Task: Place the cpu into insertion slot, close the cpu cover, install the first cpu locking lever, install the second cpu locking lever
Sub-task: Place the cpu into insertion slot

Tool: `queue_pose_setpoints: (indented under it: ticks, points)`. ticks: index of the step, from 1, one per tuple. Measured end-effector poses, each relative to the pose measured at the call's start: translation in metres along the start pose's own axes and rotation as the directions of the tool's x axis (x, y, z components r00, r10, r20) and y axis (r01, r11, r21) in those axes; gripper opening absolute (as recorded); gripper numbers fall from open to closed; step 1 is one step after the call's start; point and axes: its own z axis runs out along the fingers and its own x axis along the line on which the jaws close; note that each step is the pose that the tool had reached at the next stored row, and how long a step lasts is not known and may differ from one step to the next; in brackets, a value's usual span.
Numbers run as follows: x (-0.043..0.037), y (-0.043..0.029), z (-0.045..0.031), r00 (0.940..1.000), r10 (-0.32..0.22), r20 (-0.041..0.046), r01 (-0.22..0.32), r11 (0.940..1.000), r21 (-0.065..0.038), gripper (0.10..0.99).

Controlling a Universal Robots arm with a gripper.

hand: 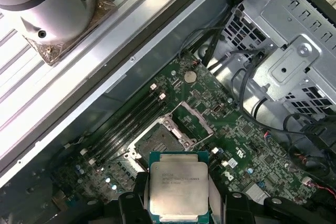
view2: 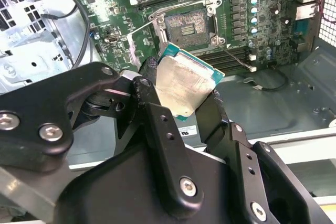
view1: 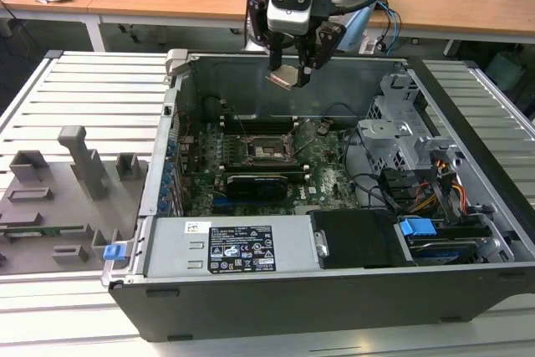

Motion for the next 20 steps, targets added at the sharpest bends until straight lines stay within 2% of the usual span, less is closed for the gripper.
queue_pose_setpoints:
  ticks: [12,20]
  points:
    - [0.0,0.0,0.0001,0.9978,0.066,0.0059,-0.066,0.9978,-0.002,0.537]
    - [0.0001,-0.0001,0.0001,0.9909,0.134,0.0118,-0.134,0.9909,-0.003,0.537]
